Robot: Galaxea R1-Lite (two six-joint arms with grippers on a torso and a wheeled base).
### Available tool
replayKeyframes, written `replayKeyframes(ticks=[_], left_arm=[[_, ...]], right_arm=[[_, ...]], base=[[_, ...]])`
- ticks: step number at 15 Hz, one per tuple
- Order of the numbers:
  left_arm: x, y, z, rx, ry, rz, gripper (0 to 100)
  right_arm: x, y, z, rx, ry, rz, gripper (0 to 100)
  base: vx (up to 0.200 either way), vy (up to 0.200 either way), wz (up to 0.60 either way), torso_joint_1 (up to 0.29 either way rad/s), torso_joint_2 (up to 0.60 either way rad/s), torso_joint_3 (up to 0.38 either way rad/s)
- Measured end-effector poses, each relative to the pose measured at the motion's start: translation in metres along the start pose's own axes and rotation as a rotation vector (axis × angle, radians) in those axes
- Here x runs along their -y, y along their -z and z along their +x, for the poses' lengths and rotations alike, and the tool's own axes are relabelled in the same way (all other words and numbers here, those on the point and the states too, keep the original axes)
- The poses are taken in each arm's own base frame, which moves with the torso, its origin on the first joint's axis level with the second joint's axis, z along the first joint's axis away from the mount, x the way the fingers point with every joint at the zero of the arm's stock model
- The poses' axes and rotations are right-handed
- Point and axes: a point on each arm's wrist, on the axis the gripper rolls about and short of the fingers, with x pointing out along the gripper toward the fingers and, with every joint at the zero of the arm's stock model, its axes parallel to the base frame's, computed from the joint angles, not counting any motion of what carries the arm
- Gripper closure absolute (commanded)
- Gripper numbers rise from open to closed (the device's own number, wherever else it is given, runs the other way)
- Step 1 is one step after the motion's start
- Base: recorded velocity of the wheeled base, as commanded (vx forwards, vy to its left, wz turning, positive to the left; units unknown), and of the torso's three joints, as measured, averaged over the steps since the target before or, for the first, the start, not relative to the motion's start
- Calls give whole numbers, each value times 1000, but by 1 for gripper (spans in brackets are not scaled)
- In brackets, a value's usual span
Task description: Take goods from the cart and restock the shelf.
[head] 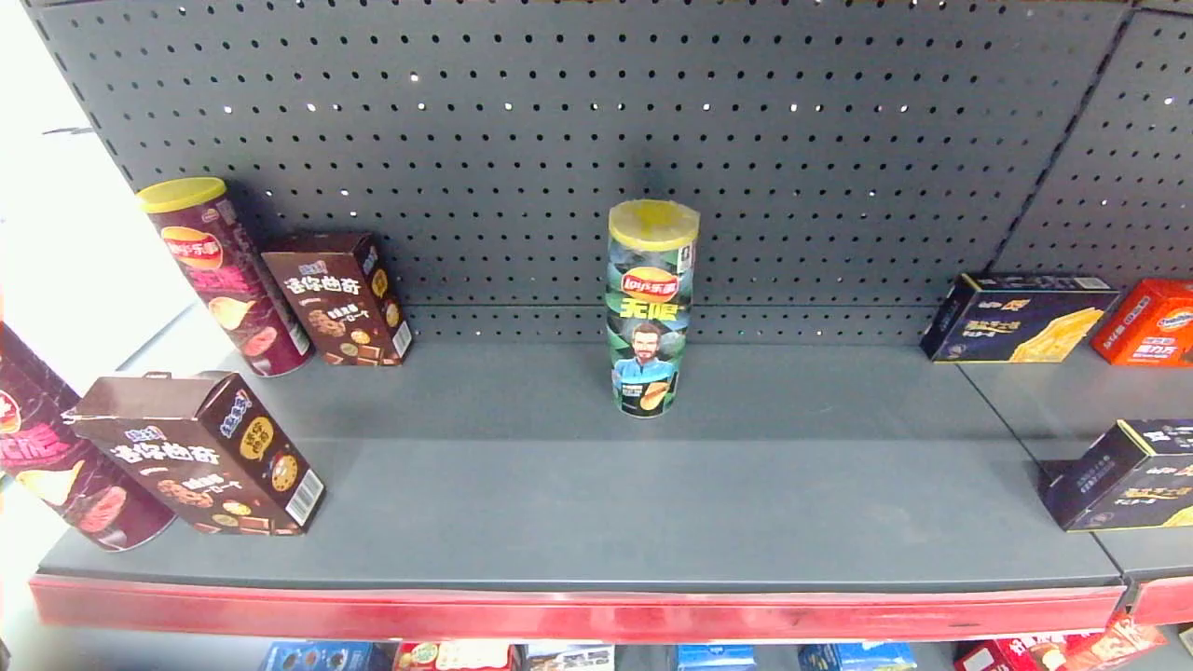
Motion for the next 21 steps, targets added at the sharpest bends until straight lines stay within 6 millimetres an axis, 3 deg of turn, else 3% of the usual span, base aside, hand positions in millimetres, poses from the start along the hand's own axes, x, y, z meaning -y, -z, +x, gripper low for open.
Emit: replayKeyframes(ticks=[2, 13, 21], left_arm=[[0, 0, 0, 0, 0, 0, 0], [0, 0, 0, 0, 0, 0, 0], [0, 0, 0, 0, 1, 2, 0]], right_arm=[[0, 0, 0, 0, 0, -1, 0], [0, 0, 0, 0, 4, -8, 0], [0, 0, 0, 0, 8, 3, 0]], base=[[0, 0, 0, 0, 0, 0], [0, 0, 600, 3, 1, 3], [0, 0, 0, 0, 0, 0]])
